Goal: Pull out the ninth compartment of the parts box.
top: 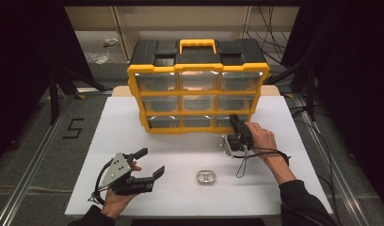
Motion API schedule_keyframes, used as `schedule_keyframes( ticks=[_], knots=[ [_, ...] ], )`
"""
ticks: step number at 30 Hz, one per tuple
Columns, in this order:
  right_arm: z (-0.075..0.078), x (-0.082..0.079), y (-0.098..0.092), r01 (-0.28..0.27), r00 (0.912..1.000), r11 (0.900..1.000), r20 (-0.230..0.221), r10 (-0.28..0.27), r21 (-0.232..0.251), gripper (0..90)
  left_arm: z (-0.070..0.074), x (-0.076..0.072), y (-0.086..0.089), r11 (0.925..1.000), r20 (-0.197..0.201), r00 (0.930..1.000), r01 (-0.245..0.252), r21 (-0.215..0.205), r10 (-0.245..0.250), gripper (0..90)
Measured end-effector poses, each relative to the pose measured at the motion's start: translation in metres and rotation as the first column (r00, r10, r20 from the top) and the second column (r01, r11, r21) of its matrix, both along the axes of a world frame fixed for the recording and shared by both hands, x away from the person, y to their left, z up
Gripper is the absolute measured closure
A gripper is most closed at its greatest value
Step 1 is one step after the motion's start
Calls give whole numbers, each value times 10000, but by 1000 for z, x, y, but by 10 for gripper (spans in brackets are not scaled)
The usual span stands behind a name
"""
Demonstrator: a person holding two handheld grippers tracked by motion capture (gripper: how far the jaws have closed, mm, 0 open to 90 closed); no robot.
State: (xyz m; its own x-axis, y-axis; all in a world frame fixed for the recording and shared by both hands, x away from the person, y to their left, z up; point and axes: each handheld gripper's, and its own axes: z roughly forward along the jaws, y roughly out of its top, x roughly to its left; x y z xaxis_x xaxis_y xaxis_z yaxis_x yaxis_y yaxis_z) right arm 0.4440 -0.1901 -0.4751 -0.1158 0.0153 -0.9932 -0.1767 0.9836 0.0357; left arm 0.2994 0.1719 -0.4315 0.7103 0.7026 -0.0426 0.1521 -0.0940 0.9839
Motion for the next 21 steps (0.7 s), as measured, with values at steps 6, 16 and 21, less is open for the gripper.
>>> schedule_keyframes(
  ticks=[6,16,21],
  knots=[
    [0,0,0,-191,9998,9997,2,191,-161,782,0,0,0,10000,-4,10000,-1,-11,1,165],
    [0,-2,-1,-166,9999,9994,-46,165,-307,784,0,0,0,10000,14,10000,-12,-20,12,165],
    [-1,-4,-1,-310,9995,9990,21,310,-311,786,0,0,1,10000,4,10000,-25,-37,25,165]
  ],
)
